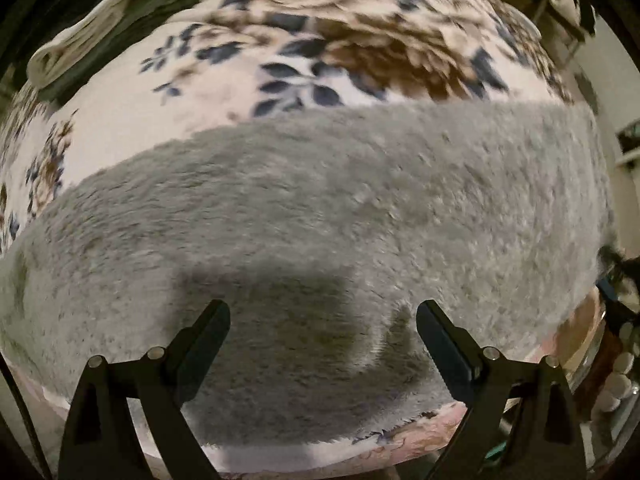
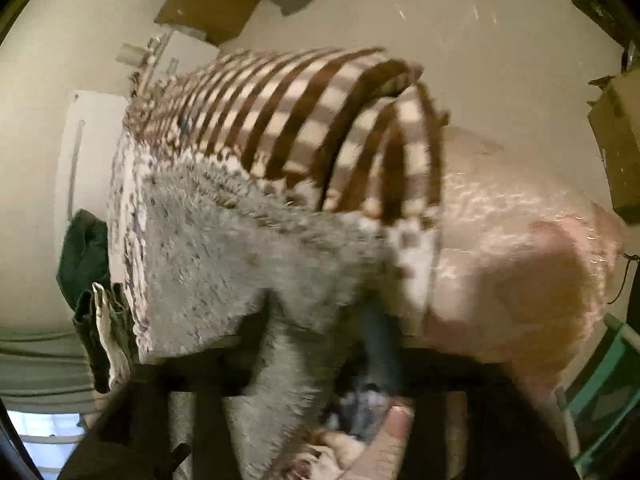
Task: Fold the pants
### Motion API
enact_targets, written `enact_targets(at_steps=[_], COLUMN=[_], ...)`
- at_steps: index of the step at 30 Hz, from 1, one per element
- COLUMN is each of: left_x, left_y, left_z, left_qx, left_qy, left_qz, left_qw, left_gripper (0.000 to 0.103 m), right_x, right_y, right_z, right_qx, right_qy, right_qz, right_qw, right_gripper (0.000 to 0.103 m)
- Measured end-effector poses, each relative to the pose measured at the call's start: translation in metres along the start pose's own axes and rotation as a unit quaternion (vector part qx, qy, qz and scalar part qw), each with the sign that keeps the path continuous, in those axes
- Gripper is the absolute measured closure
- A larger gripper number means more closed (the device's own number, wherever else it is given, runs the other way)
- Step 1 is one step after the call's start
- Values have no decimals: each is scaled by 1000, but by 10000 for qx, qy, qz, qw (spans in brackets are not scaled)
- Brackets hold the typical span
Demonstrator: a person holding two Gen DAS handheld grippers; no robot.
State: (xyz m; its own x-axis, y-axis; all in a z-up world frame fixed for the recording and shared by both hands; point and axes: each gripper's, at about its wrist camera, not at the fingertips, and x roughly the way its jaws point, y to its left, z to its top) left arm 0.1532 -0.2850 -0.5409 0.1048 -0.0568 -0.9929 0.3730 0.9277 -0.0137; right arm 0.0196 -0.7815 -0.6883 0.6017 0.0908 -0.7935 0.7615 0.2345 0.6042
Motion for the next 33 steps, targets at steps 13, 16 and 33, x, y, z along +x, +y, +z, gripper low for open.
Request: enact_targets(at_steps=[13,16,33], left_x=[43,48,43], left_y=[2,-6,8], left_z=[7,15,10], left_qx=[-106,-100,-228], left_qy=[519,550,579], left_qz=[-80,-86,-365], left_qw=[9986,9984,9974], left_gripper=[8,8,8], right_x=[35,66,87], right_y=[13,22,77], right_z=[10,18,0], right_qx=[-308,-353,-974], right_qy=[-132,110,-212], right_qz=[1871,1517,961], right_qw=[9818,9877,9904], right_gripper=[27,26,70])
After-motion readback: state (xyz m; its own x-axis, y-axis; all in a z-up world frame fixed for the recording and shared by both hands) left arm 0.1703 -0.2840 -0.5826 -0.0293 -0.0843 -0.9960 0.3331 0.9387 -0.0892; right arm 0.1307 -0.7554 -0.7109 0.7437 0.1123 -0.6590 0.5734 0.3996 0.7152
